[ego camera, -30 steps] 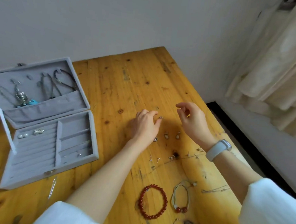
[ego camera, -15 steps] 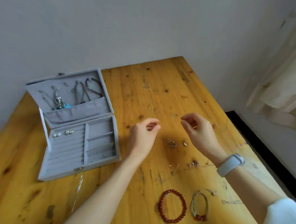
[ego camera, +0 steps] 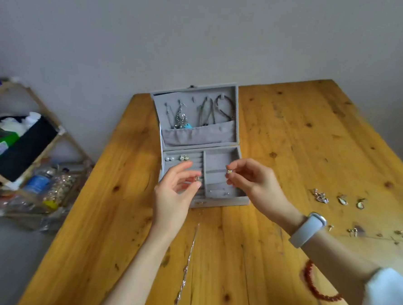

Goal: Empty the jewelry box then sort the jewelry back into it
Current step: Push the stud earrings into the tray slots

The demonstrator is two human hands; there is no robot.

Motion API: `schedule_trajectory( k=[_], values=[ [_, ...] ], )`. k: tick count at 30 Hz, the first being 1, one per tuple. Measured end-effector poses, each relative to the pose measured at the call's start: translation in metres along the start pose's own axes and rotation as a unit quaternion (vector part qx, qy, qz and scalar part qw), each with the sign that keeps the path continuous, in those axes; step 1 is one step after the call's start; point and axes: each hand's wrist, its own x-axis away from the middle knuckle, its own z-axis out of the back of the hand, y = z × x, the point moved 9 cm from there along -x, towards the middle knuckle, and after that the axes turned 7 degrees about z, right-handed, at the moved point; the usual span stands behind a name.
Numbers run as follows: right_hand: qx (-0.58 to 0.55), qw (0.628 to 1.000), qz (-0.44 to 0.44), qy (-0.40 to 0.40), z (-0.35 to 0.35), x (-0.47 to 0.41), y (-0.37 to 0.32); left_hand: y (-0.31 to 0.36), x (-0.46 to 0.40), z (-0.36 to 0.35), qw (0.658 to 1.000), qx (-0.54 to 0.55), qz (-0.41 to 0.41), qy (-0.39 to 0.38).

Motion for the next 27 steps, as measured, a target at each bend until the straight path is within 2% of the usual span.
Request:
schedule_trajectory(
  k=[7, 10, 16, 27],
  values=[
    [0.022, 0.999, -0.034, -0.013, -0.045, -0.015, 0.024, -0.027, -0.022, 0.051, 0.986, -0.150, -0.044, 0.067],
    [0.102, 0.994, -0.029, -0.007, -0.050, -0.025, 0.037, -0.038, -0.044, 0.057, 0.978, -0.190, -0.042, 0.073],
    [0.230, 0.973, 0.016, 0.013, -0.051, -0.046, 0.044, -0.044, -0.079, 0.042, 0.956, -0.261, -0.109, 0.080],
    [0.229, 0.973, 0.009, 0.015, -0.050, -0.047, 0.052, -0.049, -0.081, 0.027, 0.906, -0.379, -0.173, 0.074]
  ],
)
